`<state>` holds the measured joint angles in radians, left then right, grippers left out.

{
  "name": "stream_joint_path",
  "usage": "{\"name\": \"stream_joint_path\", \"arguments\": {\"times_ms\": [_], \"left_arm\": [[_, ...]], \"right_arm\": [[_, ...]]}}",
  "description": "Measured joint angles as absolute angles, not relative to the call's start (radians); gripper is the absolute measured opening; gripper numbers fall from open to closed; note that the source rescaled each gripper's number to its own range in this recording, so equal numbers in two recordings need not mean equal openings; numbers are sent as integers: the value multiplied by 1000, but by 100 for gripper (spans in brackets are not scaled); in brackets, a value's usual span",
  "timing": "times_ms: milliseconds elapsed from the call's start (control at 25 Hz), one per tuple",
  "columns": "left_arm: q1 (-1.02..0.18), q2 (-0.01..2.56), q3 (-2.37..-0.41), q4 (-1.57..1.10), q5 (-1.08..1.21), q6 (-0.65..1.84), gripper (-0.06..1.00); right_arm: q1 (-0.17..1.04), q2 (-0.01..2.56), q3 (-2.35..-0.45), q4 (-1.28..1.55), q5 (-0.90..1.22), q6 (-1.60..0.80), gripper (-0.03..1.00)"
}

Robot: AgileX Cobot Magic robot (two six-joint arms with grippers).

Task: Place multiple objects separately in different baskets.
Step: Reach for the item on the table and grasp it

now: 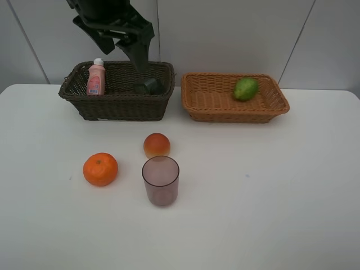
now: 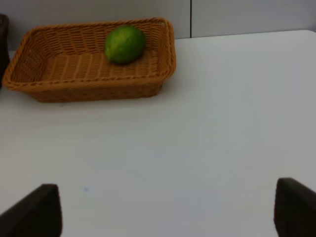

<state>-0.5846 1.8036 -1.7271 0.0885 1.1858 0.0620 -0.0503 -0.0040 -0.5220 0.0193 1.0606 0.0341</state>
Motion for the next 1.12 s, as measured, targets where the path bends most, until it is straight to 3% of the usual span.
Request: {"name": "stream_joint_path", "arguments": {"times_ms": [480, 1120], "left_arm": [[-768, 1806, -1727, 72, 1193, 121, 100], [-783, 1935, -1681, 62, 1194, 126, 100]], "right_arm": [[-50, -4, -522, 19, 1061, 34, 100], [-50, -4, -522, 19, 1061, 34, 100]]}}
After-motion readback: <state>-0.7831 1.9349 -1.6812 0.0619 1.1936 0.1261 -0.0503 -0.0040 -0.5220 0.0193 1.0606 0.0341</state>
